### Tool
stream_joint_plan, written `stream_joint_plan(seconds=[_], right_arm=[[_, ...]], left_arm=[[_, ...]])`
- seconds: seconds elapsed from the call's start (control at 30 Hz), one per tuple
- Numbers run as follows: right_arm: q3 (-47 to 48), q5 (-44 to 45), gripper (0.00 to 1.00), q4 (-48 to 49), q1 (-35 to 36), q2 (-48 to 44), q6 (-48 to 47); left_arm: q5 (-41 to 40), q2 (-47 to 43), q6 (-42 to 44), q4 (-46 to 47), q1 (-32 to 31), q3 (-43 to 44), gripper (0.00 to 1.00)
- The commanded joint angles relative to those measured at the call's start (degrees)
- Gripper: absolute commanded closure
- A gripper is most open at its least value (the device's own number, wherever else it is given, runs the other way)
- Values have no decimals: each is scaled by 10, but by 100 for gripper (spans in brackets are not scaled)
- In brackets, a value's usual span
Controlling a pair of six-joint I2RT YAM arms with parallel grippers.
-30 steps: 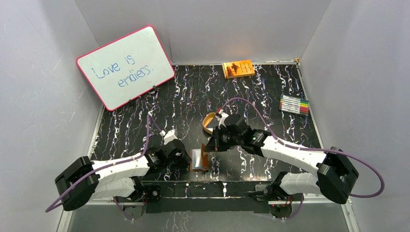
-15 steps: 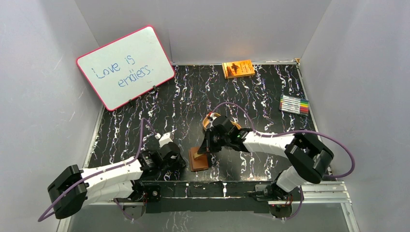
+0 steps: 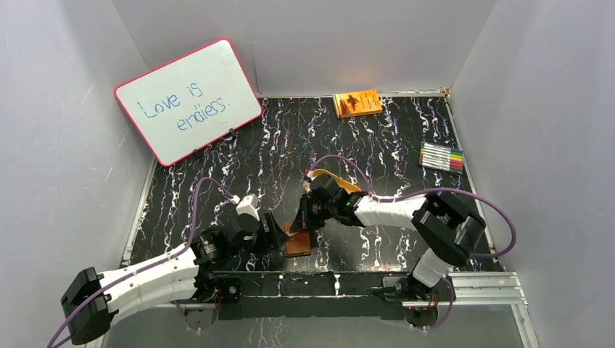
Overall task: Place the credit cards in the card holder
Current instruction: Close the card holder at the center of the board.
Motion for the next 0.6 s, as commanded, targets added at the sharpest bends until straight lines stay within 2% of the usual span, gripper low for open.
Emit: stream_joint_plan(seconds=[0.0, 0.37, 0.57], right_arm=[[18, 8, 100, 8, 3, 10, 10], [23, 13, 100, 5, 4, 11, 23], [24, 12, 98, -2, 5, 5, 25]], left_arm=[[45, 31, 32, 59, 1, -15, 32], [66, 149, 36, 104, 0, -5, 38], [36, 183, 15, 56, 0, 12, 46]])
